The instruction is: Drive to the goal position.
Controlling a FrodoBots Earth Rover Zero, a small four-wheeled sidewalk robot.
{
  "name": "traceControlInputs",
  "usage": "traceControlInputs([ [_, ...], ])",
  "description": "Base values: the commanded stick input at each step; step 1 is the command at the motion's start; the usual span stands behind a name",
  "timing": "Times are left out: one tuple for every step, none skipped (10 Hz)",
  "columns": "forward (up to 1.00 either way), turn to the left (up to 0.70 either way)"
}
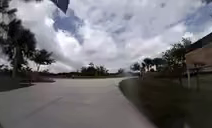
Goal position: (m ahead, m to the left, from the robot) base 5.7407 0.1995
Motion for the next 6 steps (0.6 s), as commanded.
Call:
traceControlInputs([
  [0.61, 0.01],
  [0.60, 0.01],
  [0.60, 0.01],
  [0.60, 0.01],
  [0.60, 0.01],
  [0.60, 0.01],
])
